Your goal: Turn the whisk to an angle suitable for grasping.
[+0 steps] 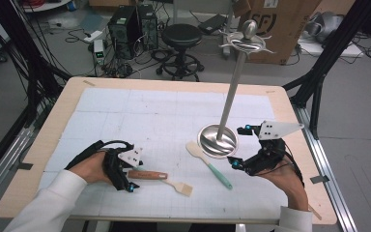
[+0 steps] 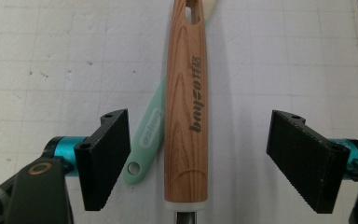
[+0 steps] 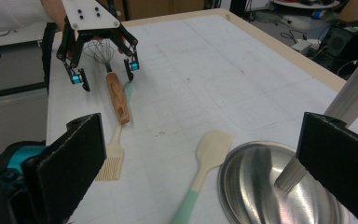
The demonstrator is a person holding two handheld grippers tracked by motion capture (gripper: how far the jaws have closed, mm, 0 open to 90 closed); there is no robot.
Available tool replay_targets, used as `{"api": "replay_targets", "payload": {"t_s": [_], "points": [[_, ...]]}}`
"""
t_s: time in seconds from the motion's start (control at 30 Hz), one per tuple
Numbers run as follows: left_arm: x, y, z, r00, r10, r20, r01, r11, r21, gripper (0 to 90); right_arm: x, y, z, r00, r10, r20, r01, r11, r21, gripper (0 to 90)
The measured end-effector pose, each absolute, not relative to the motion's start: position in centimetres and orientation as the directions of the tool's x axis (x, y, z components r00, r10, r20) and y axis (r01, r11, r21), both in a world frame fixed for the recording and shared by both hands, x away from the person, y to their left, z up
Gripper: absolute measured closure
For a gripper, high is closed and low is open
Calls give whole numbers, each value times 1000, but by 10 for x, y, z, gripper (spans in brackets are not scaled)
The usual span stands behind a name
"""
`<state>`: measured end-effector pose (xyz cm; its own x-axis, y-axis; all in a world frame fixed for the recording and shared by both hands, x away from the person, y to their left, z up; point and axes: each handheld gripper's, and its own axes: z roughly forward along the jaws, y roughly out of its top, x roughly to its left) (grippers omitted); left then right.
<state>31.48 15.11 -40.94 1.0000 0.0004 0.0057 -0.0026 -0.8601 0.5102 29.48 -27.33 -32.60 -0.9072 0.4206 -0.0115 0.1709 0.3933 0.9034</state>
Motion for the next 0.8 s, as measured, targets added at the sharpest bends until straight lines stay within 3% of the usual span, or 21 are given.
{"api": "replay_targets", "payload": {"t_s": [0.47, 0.8], "points": [[312, 151, -408, 999, -24, 22, -31, -888, 458, 388, 296, -272, -327, -910, 415, -11, 170, 396, 903, 3], [314, 145, -403, 1000, -22, 13, -25, -918, 396, 402, 297, -270, -327, -912, 411, -9, 171, 400, 900, 3]]}}
